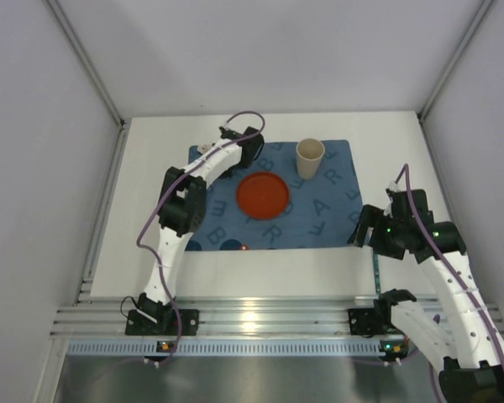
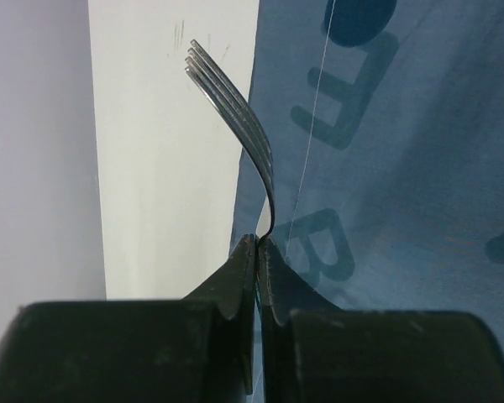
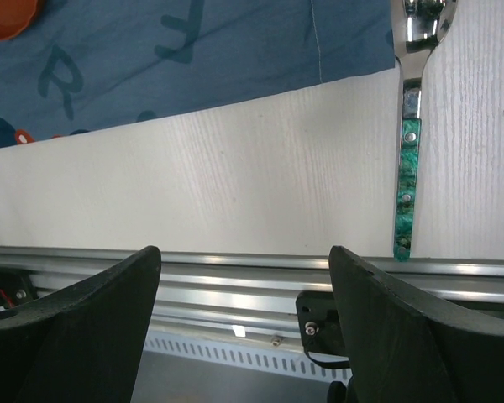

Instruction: Set the dinner table for one person

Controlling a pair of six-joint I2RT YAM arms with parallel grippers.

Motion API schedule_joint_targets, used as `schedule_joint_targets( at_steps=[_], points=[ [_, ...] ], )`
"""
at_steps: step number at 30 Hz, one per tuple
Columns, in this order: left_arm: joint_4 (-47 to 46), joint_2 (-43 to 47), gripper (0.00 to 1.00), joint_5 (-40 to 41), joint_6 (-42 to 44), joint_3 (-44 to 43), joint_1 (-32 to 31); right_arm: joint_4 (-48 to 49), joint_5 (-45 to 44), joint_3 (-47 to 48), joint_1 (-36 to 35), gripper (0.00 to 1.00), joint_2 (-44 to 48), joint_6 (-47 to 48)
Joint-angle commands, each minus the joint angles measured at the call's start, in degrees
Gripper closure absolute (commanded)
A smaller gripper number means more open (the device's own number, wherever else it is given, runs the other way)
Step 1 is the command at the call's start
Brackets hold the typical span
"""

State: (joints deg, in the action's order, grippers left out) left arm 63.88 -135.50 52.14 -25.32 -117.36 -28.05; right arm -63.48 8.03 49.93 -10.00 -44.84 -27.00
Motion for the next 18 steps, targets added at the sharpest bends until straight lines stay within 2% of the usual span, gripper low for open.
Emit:
schedule_joint_targets(
  at_steps=[1,8,10,11,12,14,17,18],
  points=[
    [4.15,0.85,0.95,1.74,-4.9,1.68,0.19,0.73,-0.74,1.49,-0.46,0.18,0.02,0.38],
    [2.4,3.84,0.93,0.95,-5.53,8.63,0.1,1.78,-0.39,0.17,-0.46,0.19,0.63,-0.33],
    [2.22,4.37,0.85,0.42,-5.53,9.51,0.1,1.87,-0.3,-0.19,-0.46,0.18,0.72,-0.5],
    [2.22,4.98,0.75,0.24,-5.7,9.78,0.1,1.87,-0.3,-0.27,-0.46,0.19,0.72,-0.51],
    [1.96,5.42,0.53,-0.1,-5.88,10.39,0.1,2.05,-0.39,-0.27,-0.55,0.18,0.98,-0.59],
    [1.52,7.0,0.32,-0.72,-6.05,11.1,0.02,2.13,-0.82,-0.27,-0.46,0.18,1.07,-0.77],
    [1.25,9.19,0.14,-1.07,-5.88,11.28,-0.07,2.57,-1.26,0.51,-0.46,0.18,0.37,-0.86],
    [1.6,9.73,0.13,-1.08,-5.79,10.75,-0.33,2.58,-2.22,1.56,-0.46,0.18,0.02,-0.68]
  ],
)
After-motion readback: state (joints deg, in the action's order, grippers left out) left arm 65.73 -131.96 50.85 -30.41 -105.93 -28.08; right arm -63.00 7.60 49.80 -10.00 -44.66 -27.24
